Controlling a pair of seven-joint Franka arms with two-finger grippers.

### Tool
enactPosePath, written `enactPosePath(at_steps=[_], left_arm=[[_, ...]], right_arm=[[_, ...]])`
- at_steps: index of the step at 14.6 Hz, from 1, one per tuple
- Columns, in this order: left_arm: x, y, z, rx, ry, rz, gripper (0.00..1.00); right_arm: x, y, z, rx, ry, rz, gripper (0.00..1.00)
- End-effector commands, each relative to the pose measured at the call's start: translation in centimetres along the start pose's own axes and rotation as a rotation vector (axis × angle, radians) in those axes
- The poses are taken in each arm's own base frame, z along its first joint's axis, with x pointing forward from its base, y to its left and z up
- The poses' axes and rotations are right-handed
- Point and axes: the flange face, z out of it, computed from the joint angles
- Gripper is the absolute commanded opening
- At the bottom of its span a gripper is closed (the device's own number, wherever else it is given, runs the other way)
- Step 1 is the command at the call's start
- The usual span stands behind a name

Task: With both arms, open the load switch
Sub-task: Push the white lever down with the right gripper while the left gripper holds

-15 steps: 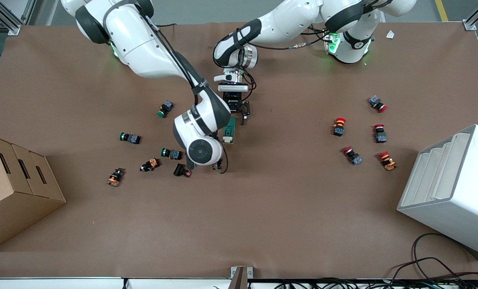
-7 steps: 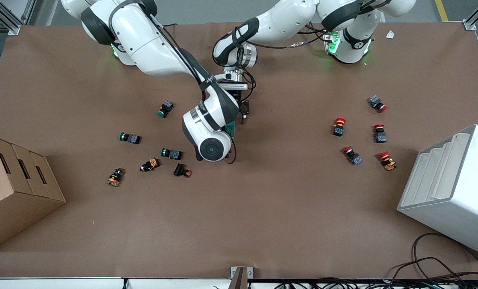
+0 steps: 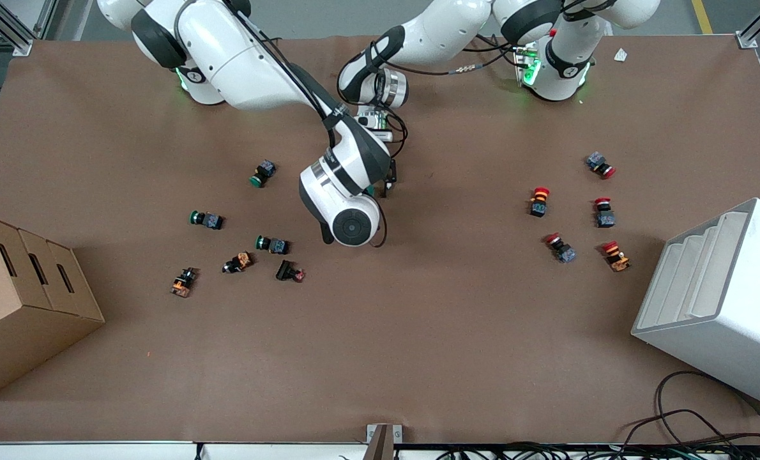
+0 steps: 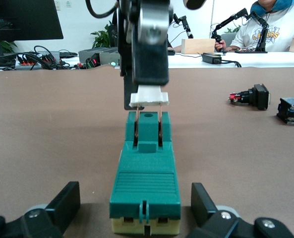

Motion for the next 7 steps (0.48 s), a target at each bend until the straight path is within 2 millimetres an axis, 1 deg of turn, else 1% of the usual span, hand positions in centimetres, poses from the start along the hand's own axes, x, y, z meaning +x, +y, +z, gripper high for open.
enactPosePath(at_steps=[1, 3, 5, 7], left_arm=[[-3.0, 0.0, 0.4, -0.001, -0.051, 0.002, 0.98], [-3.1, 0.0, 0.3, -0.002, -0.053, 0.004, 0.99], [-3.2, 0.1, 0.0, -0.006, -0.054, 0.003, 0.99], [-3.2, 0.0, 0.1, -0.005, -0.052, 0.006, 0.99]], right_arm=[[-0.6, 2.0, -1.8, -0.053, 0.007, -0.011, 1.00], [-0.5, 2.3, -1.9, -0.078, 0.016, -0.020, 1.00], [-1.2, 3.2, -2.2, -0.088, 0.015, -0.040, 1.00], [-1.3, 3.7, -2.1, -0.110, 0.023, -0.049, 1.00]])
